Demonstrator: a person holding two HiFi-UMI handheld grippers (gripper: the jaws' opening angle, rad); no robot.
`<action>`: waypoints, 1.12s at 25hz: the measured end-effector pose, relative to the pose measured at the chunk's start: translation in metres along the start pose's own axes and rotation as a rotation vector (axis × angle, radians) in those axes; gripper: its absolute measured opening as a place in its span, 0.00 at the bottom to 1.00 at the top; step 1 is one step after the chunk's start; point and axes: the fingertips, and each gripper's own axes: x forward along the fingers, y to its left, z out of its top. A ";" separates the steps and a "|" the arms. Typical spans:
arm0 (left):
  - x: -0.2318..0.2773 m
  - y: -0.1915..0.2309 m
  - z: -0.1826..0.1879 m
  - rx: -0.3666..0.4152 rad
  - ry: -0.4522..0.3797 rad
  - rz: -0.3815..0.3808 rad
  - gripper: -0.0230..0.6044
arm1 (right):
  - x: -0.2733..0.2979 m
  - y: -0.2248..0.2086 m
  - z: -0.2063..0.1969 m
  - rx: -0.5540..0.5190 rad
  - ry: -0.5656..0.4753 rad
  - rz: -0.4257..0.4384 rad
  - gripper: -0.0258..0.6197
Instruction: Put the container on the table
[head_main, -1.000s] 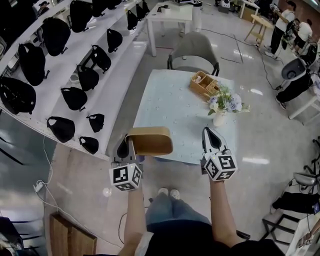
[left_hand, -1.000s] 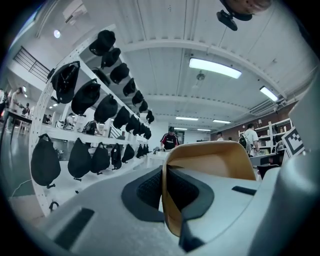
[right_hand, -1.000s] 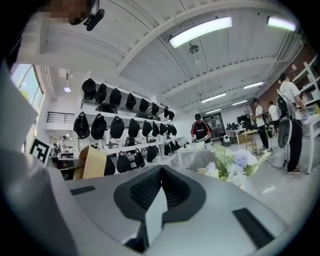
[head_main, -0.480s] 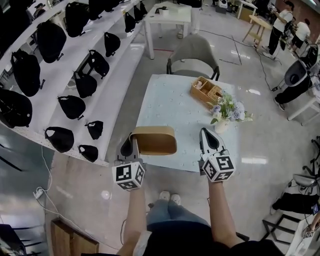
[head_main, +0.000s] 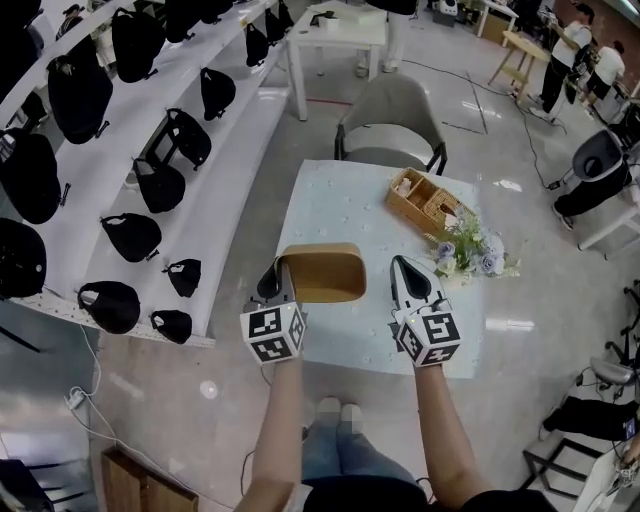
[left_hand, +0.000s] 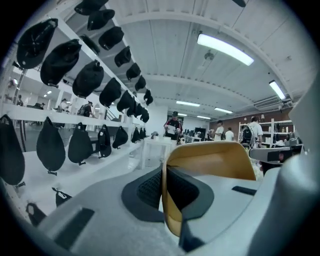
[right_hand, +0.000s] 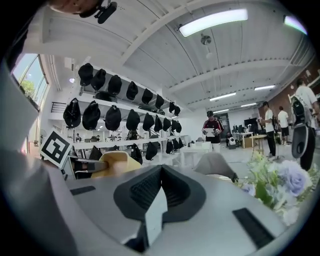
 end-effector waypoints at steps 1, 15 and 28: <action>0.015 0.000 -0.005 -0.004 0.025 0.000 0.05 | 0.011 -0.003 -0.004 -0.005 0.008 0.002 0.04; 0.171 -0.015 -0.156 -0.075 0.429 -0.025 0.05 | 0.124 -0.043 -0.122 -0.040 0.163 0.041 0.04; 0.217 -0.023 -0.223 -0.103 0.655 -0.041 0.05 | 0.157 -0.079 -0.182 0.013 0.261 0.024 0.04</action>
